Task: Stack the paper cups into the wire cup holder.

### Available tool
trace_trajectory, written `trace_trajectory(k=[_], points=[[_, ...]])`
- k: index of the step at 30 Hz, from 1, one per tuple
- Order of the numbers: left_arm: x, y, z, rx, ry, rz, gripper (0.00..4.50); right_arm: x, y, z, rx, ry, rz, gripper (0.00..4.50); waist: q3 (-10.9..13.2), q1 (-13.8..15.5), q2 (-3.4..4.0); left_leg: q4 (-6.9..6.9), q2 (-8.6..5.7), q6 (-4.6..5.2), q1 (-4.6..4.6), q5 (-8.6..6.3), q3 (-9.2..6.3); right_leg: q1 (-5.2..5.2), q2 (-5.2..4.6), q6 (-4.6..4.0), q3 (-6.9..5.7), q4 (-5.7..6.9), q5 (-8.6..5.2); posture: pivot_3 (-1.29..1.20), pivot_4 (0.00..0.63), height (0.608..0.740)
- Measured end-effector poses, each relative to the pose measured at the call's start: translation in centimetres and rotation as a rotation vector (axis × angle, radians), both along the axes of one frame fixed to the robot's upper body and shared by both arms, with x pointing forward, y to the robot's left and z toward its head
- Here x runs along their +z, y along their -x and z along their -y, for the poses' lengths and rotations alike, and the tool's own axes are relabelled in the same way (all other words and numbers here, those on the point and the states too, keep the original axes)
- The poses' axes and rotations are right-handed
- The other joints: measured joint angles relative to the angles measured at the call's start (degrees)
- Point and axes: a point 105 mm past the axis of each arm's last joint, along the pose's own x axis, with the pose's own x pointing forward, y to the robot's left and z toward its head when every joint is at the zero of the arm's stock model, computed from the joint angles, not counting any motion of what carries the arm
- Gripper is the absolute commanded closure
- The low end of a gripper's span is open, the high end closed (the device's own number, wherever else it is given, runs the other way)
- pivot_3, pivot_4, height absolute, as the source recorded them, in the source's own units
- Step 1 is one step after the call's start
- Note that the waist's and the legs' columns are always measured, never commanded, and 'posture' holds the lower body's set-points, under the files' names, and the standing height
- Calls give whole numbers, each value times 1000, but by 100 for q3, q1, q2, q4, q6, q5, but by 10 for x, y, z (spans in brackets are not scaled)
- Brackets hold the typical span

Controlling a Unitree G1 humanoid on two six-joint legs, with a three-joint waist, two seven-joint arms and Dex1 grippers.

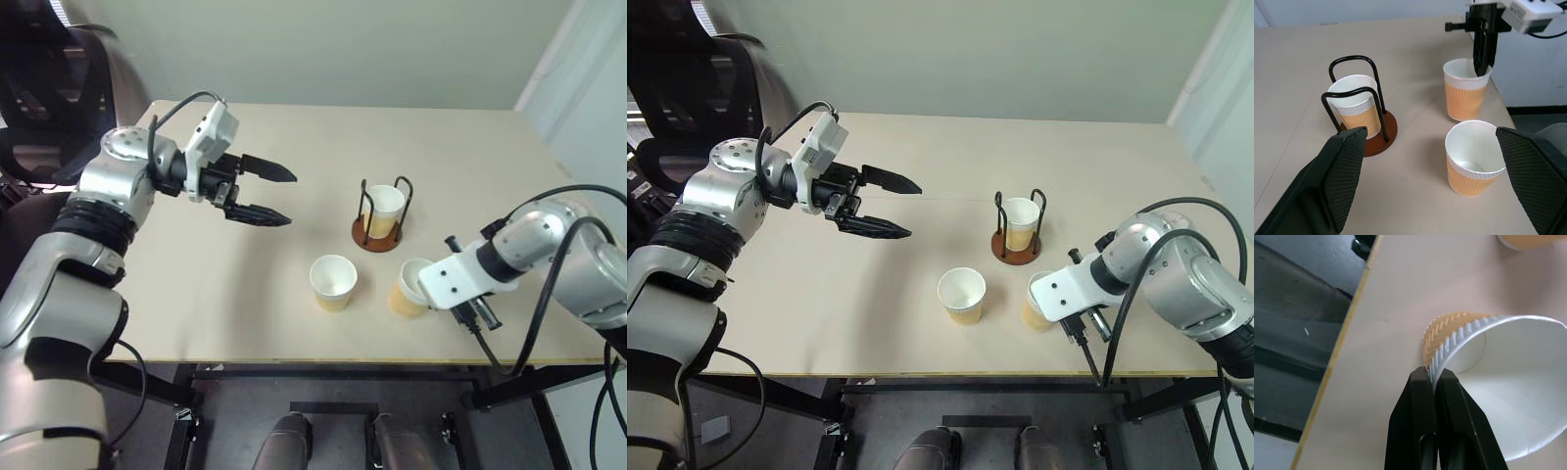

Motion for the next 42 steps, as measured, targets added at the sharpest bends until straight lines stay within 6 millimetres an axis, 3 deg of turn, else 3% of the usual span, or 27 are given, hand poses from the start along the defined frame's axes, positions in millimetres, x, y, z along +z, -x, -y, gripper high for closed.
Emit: trace_trajectory(k=[5, 12, 23, 32, 42], points=[[5, 0, -5, 21, 11, 1, 0, 24, -6, 9, -24, 8, 53, 4482, 0, -5, 0, -2, 0, 0, 1, 0, 0, -1, 1, 0, 1, -1, 0, 0, 150, 740], [9, -1, -8, 34, 30, 4, 0, 81, -28, 11, -44, -14, 228, 4482, 0, -9, 0, -9, 1, 0, 1, 0, -1, -7, 0, -8, 1, 3, -5, 0, 150, 740], [6, -4, -8, 47, 38, -8, 0, 136, -55, -17, -11, -103, 377, 4482, 1, -30, 2, -32, 5, -1, -4, -3, -2, -31, 1, -18, -3, 9, -11, 0, 150, 740], [6, -4, -9, 53, 41, -8, 0, 130, -74, -34, 45, -96, 380, 4482, 1, -34, 2, -48, 3, -2, -10, -4, 0, -42, -6, -21, -8, 9, -12, 0, 150, 740], [4, -4, -16, 71, 42, -9, 0, 125, -98, -19, 13, -19, 424, 4482, 1, -36, 2, -59, 3, -4, -11, -3, -5, -45, -15, -20, -13, 8, -11, 0, 150, 740]])
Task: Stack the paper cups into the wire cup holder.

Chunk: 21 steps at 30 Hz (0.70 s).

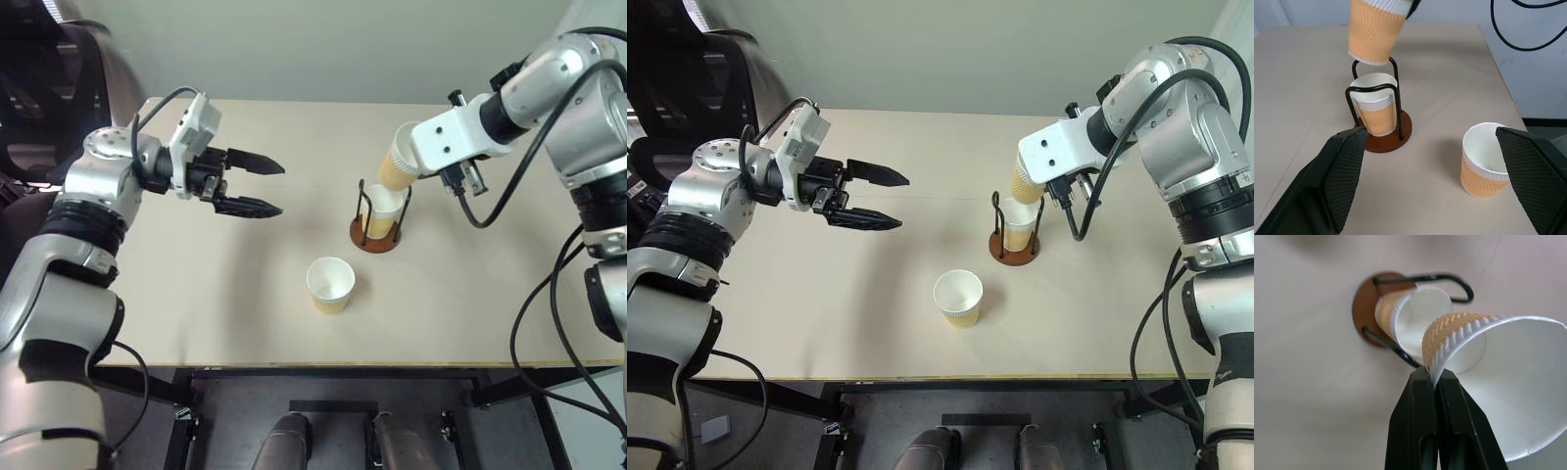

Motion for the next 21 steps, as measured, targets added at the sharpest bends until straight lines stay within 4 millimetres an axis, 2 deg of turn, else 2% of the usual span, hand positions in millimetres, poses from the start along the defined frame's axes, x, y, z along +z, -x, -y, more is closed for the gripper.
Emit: trace_trajectory(k=[13, 21], points=[[0, 0, -1, 1, -1, 1, 0, -12, 2, -20, 62, 8, -21, 4482, 0, -17, 1, -4, 0, -5, 0, 3, 2, -1, 0, -4, -2, 1, -1, 0, 150, 740], [2, 2, 2, -14, 2, 12, 0, -20, 0, -18, 64, 31, -25, 4482, 0, -20, 1, -4, 1, -7, 1, 4, 2, -1, 1, -4, -3, 3, -1, 0, 150, 740]])
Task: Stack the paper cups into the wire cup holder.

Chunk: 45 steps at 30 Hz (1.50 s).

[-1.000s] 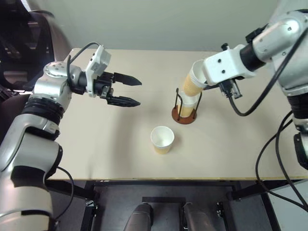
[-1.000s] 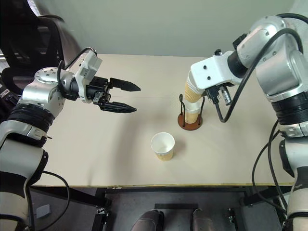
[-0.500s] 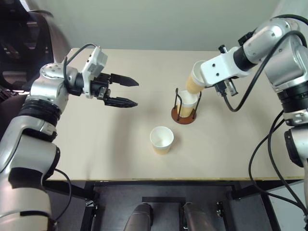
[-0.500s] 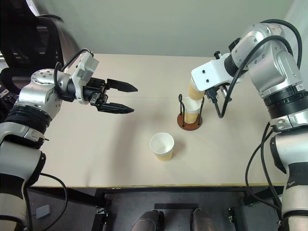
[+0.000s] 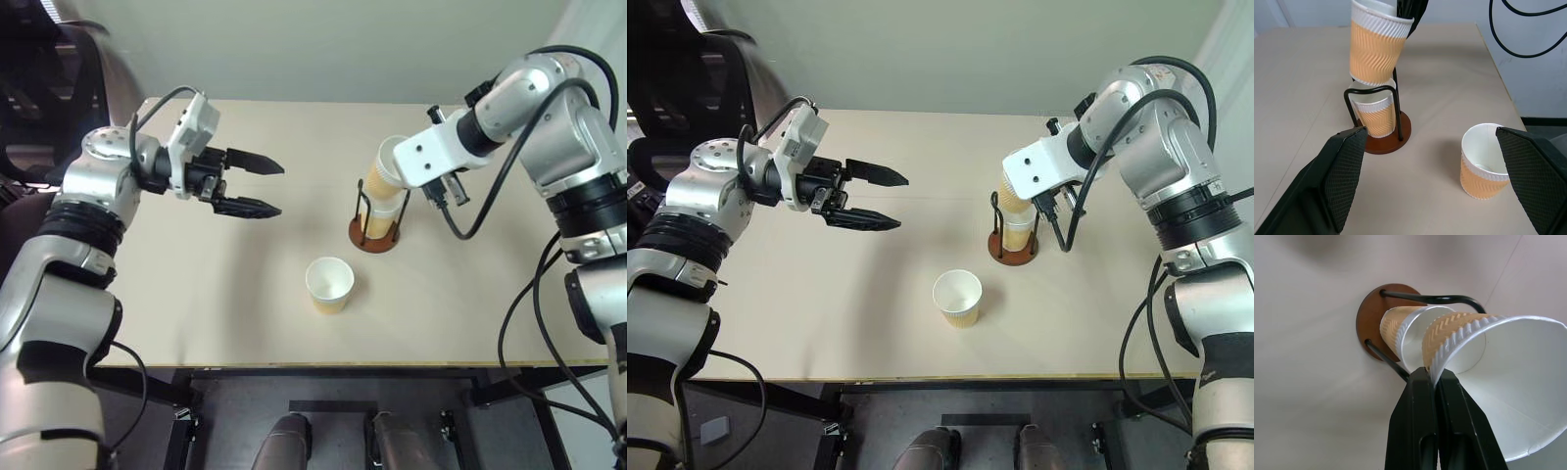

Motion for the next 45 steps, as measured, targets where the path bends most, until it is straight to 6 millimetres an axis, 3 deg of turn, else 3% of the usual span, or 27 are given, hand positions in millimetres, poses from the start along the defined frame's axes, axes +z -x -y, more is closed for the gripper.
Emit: trace_trajectory(k=[22, 26, 30, 35, 37, 41, 45], points=[[6, 4, 3, -20, 23, 3, 0, -19, -10, -4, 31, 51, 36, 4482, 0, -11, 0, 1, 0, -2, 2, 1, -1, 1, 0, 5, 0, 2, 6, 0, 150, 740], [7, 4, 3, -20, 29, 4, 0, -20, -10, -4, 34, 54, 40, 3326, 0, -16, 0, 1, 1, -2, 3, 2, -1, 0, 0, 6, -1, 3, 6, 0, 150, 740], [7, 4, 3, -20, 30, 3, 0, -21, -11, -11, 36, 28, 34, 1858, 0, -19, 0, 1, 1, -2, 3, 2, -1, 1, 0, 5, 0, 3, 6, 0, 150, 740], [6, 5, 5, -29, 30, -7, 0, -11, -8, -30, 4, -172, -40, 134, 0, -21, 0, 1, 0, -5, 1, 3, -1, 0, 0, -1, -1, 2, 3, 0, 150, 740], [4, 7, 7, -42, 32, -14, 0, 4, 0, -35, -10, -296, -77, 134, 0, -16, 0, 0, 0, -7, -3, 5, -1, -1, 0, -6, -2, 1, 0, 0, 150, 740], [-15, 15, 1, -50, -24, -64, 0, 33, 53, -46, 24, -564, -266, 134, -3, -17, -5, -2, 2, -82, 4, 48, 1, 9, 8, -34, -5, 0, -28, 0, 150, 740], [-25, 20, 1, -68, -89, -85, 0, 24, 78, -52, -11, -653, -431, 134, -4, -9, -6, -1, 3, -81, 8, 48, 1, 9, 8, -33, -5, 5, -31, 0, 150, 740]])
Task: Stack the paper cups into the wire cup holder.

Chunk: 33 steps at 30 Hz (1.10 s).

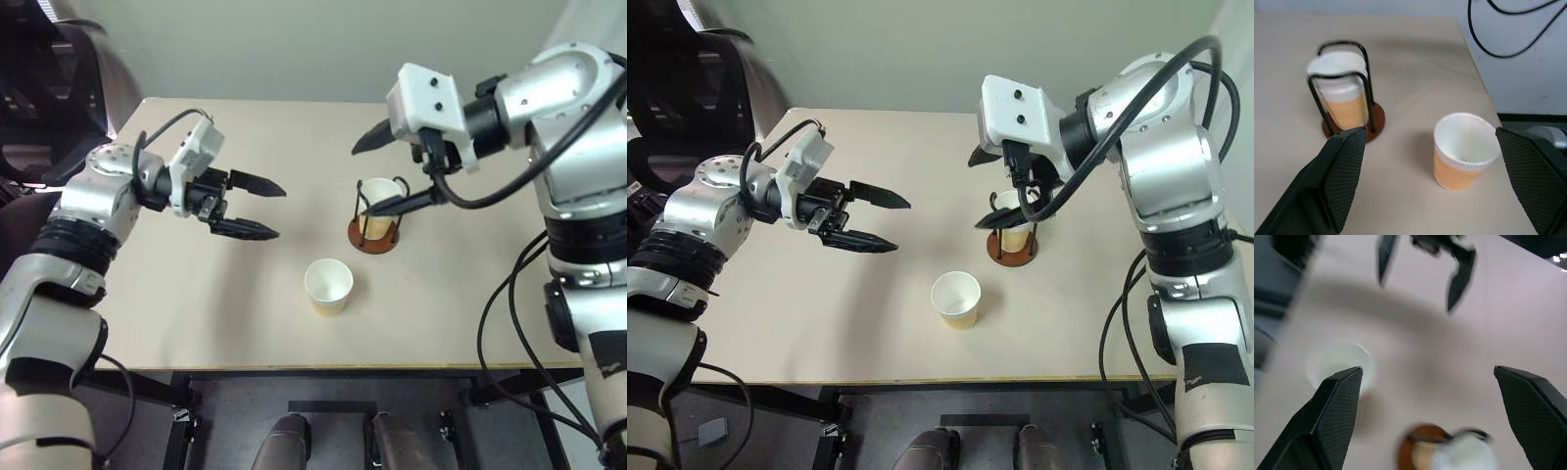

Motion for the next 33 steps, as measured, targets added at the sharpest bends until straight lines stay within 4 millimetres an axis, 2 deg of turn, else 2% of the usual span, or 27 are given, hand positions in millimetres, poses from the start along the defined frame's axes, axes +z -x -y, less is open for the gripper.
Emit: trace_trajectory(k=[4, 7, 12, 27, 33], points=[[-7, 1, 0, -5, -32, -19, 0, -11, 12, 2, -26, -18, -92, 134, 0, 14, 0, 0, 0, 27, 1, -16, 0, -3, -1, 1, 0, 10, 1, 0, 150, 740], [-4, 1, 2, -17, -29, -8, 0, -18, 21, 8, -20, 36, -86, 134, 0, 21, 0, -1, 1, 49, 6, -28, -2, 0, 0, 1, -1, 12, 1, 0, 150, 740], [-4, 1, 3, -23, -25, -9, 0, -41, 15, 19, -45, 131, -84, 134, 0, 15, 0, 3, 0, 50, 15, -16, -3, 4, 2, 7, 4, 21, 17, 0, 150, 740], [-2, 6, 7, -44, -16, -26, 0, -37, 7, 21, -50, 131, -33, 134, -1, 27, -1, 2, 2, 51, 10, -7, -5, 3, 6, 7, 3, 17, 23, 0, 150, 740], [6, 7, 26, -112, -45, 2, 0, -36, 6, 26, -71, 141, -25, 134, -1, 50, -1, 4, 0, 51, 6, -7, -5, 6, 3, 9, 3, 12, 24, 0, 150, 740]])
